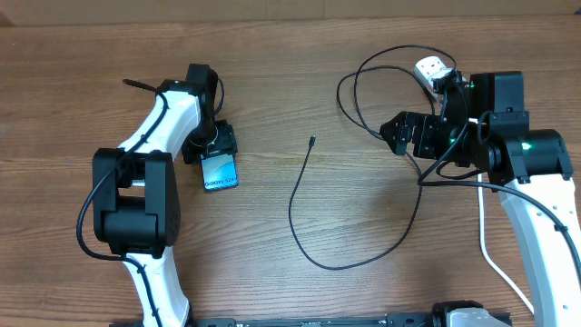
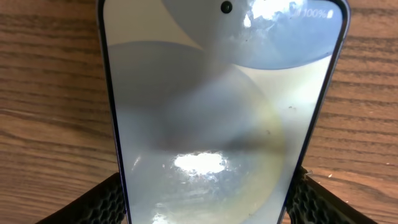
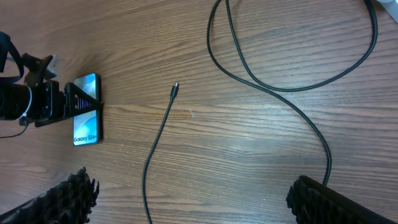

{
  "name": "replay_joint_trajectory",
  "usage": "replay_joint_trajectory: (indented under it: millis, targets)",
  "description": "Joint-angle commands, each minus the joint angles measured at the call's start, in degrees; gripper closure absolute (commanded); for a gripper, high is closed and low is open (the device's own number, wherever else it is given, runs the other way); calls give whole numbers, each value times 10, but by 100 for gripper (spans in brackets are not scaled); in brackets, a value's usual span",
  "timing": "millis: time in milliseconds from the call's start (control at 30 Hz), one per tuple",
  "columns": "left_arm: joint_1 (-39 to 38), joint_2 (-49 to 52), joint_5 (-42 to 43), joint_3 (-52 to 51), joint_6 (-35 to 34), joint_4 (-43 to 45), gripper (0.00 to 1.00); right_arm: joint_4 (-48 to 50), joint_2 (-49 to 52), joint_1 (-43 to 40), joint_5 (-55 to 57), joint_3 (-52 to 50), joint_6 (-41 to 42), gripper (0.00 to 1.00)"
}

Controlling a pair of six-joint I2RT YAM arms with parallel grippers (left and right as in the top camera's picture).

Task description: Plug charger to phone and switch on socket

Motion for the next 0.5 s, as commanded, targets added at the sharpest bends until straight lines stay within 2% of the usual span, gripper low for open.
replay_joint_trajectory:
  millis: [0,100,267,467]
  targets:
    - [-3,5,18,32,-8,-8,30,7,1,4,0,15,1,0]
    - [-3,5,41,53,-8,-21,32,9,2,4,-6,15,2,0]
    - [-3,5,75,86,-8,-35,46,18,17,4,-16,15,44,0]
    - [-3,5,80,92,-8,-35,53,20,49,4,-29,15,47,0]
